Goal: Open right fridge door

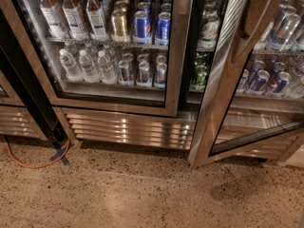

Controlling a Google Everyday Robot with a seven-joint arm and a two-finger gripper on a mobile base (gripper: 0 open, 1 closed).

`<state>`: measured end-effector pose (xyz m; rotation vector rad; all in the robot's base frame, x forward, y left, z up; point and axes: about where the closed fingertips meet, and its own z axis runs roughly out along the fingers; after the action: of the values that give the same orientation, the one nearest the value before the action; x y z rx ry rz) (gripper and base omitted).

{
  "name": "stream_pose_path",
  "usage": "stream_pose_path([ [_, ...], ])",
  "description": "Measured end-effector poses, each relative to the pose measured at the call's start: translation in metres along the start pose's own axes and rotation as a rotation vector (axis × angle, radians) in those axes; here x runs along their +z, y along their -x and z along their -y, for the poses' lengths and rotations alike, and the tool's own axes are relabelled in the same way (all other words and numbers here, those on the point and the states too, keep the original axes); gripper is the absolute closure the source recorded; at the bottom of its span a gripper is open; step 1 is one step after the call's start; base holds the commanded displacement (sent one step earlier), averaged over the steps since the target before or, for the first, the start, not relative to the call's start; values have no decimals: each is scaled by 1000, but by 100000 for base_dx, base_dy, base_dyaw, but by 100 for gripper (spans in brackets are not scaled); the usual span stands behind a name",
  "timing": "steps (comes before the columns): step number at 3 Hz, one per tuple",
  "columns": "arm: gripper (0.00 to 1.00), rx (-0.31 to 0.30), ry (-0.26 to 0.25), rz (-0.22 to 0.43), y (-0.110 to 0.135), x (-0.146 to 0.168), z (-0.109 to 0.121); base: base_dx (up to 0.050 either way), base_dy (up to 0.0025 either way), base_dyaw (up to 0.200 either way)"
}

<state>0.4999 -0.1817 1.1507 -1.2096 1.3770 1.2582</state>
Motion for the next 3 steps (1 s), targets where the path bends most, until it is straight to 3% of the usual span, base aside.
stream_pose_path([
  [1,82,0,0,0,0,-2,-1,0,0,0],
  [2,59,60,-67,0,-1,-6,7,0,0,0],
  [3,36,211,-186,-99,-20,-23,-8,0,0,0],
])
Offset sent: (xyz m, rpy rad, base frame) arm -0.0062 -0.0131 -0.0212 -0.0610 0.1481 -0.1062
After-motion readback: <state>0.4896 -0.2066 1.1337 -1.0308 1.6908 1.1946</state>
